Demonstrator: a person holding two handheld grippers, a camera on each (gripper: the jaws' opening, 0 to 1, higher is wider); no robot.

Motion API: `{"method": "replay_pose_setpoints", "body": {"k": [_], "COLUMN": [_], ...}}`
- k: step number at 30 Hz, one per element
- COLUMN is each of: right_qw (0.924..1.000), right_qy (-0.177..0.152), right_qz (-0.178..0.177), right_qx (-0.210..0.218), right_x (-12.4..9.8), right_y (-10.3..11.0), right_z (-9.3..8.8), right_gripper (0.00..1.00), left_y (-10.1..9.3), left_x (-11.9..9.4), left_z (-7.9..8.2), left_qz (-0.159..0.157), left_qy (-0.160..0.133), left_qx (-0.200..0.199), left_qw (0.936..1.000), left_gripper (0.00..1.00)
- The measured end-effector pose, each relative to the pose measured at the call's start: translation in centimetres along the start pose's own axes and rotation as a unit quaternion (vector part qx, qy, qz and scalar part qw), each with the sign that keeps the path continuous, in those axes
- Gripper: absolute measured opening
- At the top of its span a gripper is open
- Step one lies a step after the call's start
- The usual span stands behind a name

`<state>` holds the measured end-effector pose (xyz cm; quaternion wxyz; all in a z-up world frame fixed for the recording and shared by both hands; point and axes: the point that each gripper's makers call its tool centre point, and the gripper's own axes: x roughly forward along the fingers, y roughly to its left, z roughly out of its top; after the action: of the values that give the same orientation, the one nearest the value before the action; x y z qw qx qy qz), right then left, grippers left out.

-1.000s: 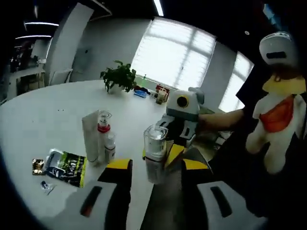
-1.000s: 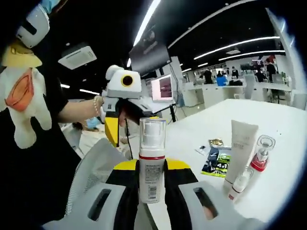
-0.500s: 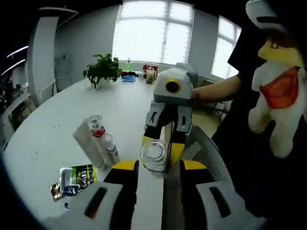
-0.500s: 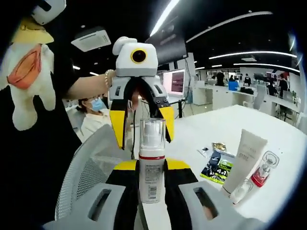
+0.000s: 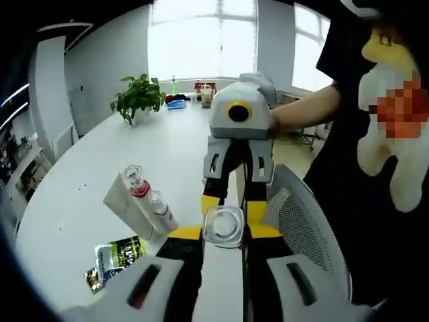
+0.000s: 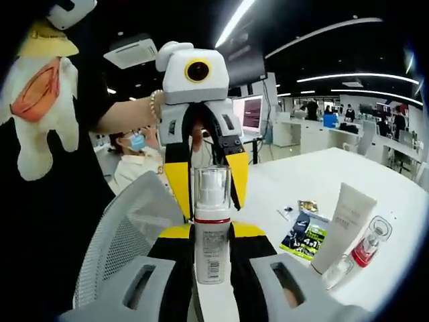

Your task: Arrange the skincare products in the storage area until every visible bottle or jar stands upright without overlapping.

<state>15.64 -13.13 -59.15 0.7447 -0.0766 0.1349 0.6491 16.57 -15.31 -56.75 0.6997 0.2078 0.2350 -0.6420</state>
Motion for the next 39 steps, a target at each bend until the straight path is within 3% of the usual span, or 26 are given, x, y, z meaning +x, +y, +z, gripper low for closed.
{"method": "replay_pose_setpoints", "body": {"k": [5,24,39], "right_qw": [0.9999,0.9985,0.9939], "right_qy": [0.012,0.041,0.06], "right_qz": [0.0,-0.035,-0.082], "right_qx": [-0.01,0.005,0.042], "right_x": [0.2,0.8,0.3], "right_y": [-0.2,-1.5,-2.9], "right_z": [-0.4,-2.9,-5.2], "right_gripper": [0.19,0.2,0.23], "left_y": [0.0,1.0,2.2], "left_x": [0.3,2.4,4.7], "left_z": [-0.1,-1.8,-2.9], "left_qz": [-0.004,0.02,0.014], "left_qy": [0.005,0.071,0.078], "left_qx": [-0.014,0.006,-0.004], "left_qw": [0.9999,0.9973,0.9969], "left_gripper": [0.25,0.25,0.25]}}
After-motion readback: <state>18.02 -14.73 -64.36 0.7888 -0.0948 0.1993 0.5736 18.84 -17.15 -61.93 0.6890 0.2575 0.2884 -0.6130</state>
